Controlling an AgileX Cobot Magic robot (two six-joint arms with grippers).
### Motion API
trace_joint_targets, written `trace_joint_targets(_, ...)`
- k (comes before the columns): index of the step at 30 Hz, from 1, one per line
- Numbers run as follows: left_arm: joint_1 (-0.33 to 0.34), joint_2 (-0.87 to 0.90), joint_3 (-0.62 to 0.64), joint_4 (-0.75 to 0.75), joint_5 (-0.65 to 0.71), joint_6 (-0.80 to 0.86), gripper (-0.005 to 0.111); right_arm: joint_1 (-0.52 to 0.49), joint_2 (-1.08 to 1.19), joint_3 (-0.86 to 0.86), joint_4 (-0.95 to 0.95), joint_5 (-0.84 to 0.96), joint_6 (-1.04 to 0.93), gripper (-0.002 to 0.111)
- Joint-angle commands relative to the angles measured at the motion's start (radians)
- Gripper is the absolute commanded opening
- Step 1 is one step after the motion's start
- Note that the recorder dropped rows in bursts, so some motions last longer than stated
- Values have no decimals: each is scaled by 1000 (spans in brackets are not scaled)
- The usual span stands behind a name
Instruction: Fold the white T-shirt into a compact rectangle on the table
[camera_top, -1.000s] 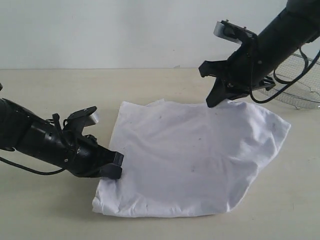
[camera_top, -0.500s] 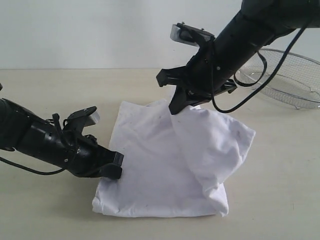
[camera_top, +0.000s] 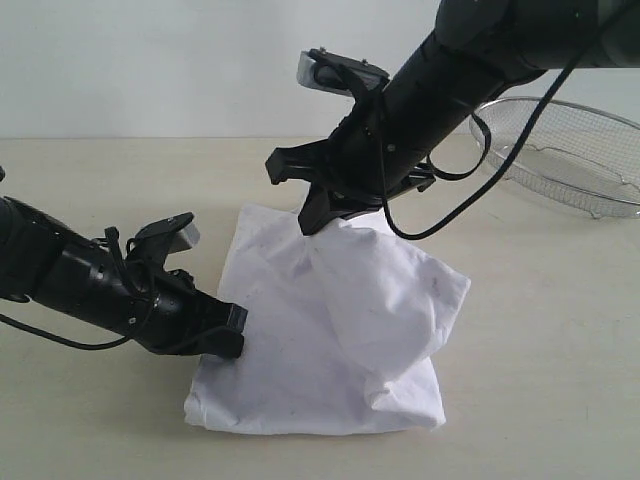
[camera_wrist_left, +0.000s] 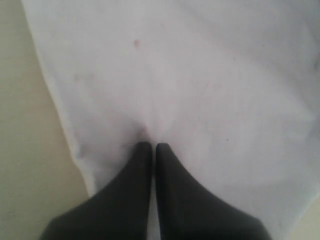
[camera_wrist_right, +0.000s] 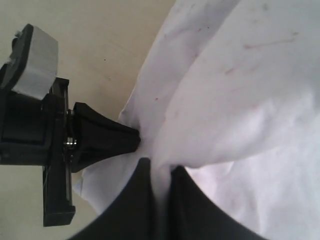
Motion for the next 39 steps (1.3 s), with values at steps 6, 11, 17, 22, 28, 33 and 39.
trace_joint_targets(6, -5, 18, 5, 18, -13, -7, 5, 10, 11, -7, 31, -34, 9, 0)
trace_joint_targets(11, -5, 18, 5, 18, -13, -7, 5, 10, 11, -7, 36, -36, 14, 0)
trace_joint_targets(17, -5, 18, 5, 14, -10, -7, 5, 10, 33, -7, 39, -43, 14, 0)
trace_joint_targets(22, -5, 18, 5, 14, -10, -7, 5, 19, 96, -7, 82, -52, 14, 0)
trace_joint_targets(28, -5, 18, 5, 14, -10, -7, 5, 75, 164, -7, 84, -134, 1, 0)
trace_joint_targets(33, -5, 18, 5, 14, -10, -7, 5, 119, 195, -7, 94, -179, 1, 0)
trace_joint_targets(39, -5, 18, 5, 14, -8, -7, 5, 138, 195, -16, 101, -244, -2, 0)
